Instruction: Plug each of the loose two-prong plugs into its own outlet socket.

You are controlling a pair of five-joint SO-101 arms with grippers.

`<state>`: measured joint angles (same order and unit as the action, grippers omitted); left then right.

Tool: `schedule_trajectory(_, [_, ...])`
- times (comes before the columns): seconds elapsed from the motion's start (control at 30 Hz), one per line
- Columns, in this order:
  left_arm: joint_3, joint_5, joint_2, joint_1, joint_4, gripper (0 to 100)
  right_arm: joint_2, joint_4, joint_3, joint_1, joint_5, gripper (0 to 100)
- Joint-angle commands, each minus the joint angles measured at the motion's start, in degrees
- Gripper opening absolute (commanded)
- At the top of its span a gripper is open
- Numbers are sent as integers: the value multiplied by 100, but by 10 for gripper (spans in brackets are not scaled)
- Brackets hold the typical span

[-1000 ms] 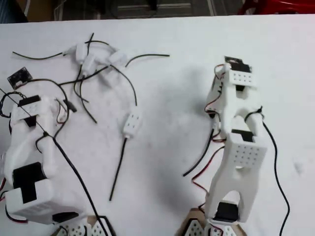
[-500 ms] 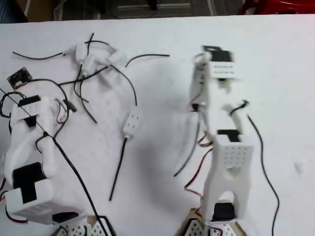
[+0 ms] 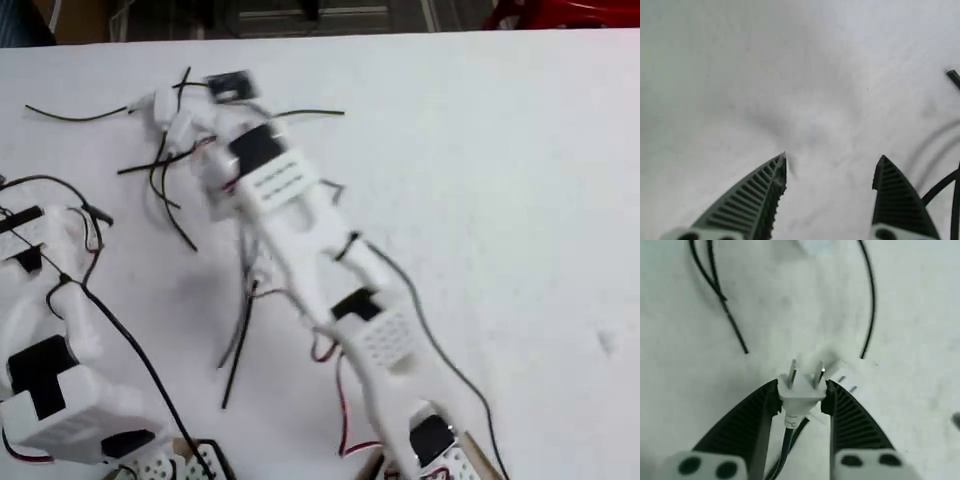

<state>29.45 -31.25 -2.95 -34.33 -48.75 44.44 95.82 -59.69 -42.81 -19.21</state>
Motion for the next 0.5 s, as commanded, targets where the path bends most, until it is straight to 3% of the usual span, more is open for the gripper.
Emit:
schedule_trajectory(0.0, [-26, -53, 312, -57, 88, 278, 391, -40, -844, -470, -343, 62])
schedule_trajectory(0.2, [-26, -53, 312, -57, 88, 278, 1446, -277, -1556, -514, -853, 79])
schedule_trajectory(0.47, [-35, -44, 312, -31, 88, 278, 2053, -136, -2207, -233, -1371, 318])
